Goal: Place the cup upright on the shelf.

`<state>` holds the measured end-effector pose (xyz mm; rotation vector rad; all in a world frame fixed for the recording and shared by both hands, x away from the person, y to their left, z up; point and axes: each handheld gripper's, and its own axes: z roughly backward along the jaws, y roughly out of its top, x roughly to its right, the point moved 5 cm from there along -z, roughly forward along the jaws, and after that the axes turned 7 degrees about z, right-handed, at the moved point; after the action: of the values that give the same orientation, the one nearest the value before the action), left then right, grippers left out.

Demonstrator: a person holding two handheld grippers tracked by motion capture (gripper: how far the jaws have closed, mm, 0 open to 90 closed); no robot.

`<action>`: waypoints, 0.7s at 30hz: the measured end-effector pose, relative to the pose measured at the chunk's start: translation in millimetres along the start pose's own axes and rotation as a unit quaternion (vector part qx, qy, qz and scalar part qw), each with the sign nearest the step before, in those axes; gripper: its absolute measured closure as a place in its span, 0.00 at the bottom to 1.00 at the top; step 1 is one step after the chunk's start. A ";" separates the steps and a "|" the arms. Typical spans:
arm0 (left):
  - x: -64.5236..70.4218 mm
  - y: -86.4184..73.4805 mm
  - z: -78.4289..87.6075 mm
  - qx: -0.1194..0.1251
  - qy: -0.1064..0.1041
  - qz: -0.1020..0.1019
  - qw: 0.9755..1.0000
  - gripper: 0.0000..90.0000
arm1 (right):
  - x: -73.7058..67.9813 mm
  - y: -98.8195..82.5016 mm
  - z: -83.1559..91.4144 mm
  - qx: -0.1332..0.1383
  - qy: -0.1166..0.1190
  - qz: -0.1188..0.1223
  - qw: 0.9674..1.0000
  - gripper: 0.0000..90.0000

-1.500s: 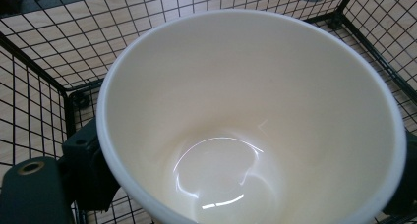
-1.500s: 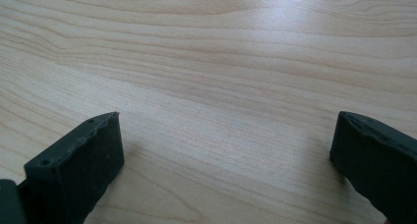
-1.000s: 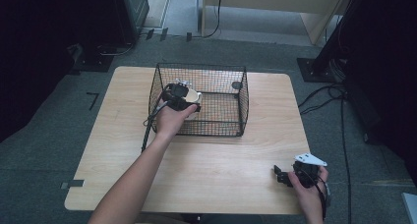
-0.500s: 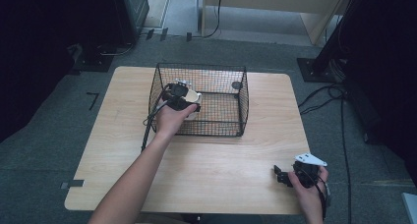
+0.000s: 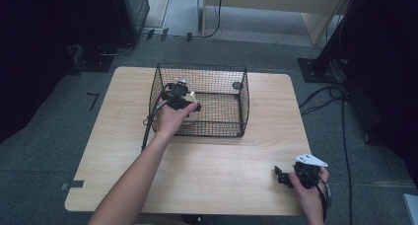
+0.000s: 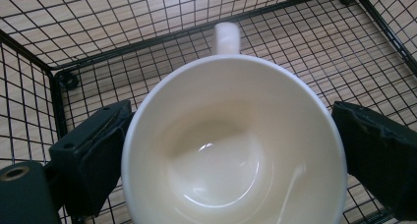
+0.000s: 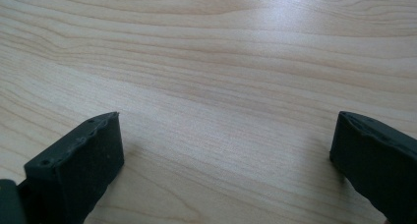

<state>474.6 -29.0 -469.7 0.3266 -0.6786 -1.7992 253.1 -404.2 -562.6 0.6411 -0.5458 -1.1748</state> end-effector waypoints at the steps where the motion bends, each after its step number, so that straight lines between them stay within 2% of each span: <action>1: 0.2 -0.1 0.0 0.000 0.000 -0.001 1.000 0.06 | 0.0 0.0 0.0 0.000 0.000 0.000 1.000 0.00; 5: 0.0 -0.1 0.6 0.001 -0.006 -0.002 1.000 0.06 | 0.0 0.0 0.0 0.000 0.000 0.000 1.000 0.00; 9: 0.0 0.0 1.4 0.003 -0.006 -0.007 1.000 0.11 | 0.0 0.0 0.0 0.000 0.000 0.000 1.000 0.00; 15: -1.1 0.4 2.9 0.005 -0.011 -0.001 1.000 0.11 | 0.0 0.0 0.0 0.000 0.000 0.000 1.000 0.00; 21: -1.2 1.3 10.8 0.019 -0.011 -0.003 1.000 0.11 | 0.0 0.0 0.0 0.000 0.000 0.000 1.000 0.00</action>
<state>470.2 -25.1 -460.5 0.3363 -0.7284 -1.7997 253.1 -404.2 -562.6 0.6411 -0.5457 -1.1748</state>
